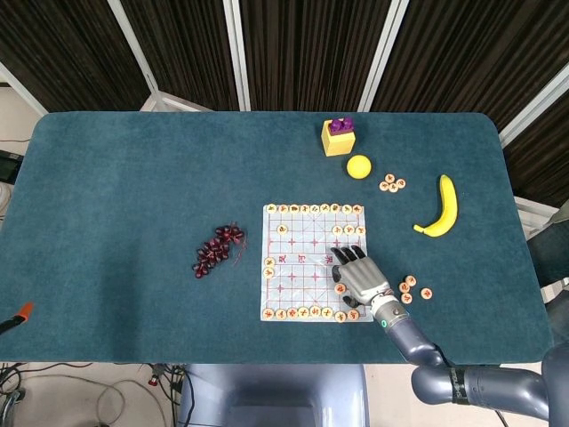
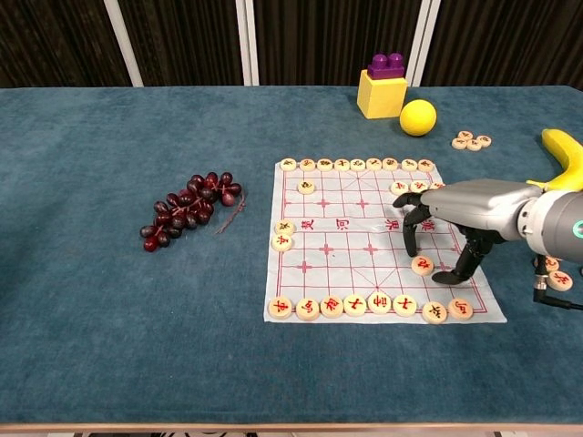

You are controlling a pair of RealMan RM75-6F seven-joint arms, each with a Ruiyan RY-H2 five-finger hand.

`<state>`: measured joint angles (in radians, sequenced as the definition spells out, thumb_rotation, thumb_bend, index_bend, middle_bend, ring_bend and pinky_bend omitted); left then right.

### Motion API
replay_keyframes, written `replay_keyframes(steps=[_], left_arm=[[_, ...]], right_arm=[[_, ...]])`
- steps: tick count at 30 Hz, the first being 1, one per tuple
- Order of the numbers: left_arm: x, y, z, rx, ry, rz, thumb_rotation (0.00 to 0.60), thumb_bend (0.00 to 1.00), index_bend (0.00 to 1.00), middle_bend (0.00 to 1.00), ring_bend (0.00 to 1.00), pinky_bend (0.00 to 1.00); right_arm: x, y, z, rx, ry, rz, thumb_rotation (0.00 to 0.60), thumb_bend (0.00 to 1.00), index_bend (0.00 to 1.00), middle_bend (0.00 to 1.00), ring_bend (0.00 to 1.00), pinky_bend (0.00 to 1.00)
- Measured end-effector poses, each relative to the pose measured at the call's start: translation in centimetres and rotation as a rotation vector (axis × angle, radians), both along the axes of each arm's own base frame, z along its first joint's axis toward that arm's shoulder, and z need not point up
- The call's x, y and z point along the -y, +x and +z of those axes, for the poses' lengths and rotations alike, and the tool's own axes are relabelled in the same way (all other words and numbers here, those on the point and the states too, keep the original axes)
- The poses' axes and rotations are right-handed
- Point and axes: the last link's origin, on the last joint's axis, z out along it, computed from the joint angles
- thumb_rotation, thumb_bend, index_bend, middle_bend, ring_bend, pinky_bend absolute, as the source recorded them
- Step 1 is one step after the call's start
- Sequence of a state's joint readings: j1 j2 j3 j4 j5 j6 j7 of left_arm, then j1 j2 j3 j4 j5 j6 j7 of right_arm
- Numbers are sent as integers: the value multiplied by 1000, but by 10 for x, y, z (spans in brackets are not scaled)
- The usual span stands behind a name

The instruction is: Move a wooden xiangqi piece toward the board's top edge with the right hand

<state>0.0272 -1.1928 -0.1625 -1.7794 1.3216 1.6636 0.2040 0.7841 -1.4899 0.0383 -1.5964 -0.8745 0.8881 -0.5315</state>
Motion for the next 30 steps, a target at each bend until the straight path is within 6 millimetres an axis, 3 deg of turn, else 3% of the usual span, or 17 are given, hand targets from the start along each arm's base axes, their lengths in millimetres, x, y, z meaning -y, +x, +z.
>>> replay_keyframes(steps=[30], left_arm=[[-1,0,0,-1,-1,0,600,26,22,0,0,42]], right_arm=[[3,1,-7,-6,6,-14,600,374,480,0,6,36]])
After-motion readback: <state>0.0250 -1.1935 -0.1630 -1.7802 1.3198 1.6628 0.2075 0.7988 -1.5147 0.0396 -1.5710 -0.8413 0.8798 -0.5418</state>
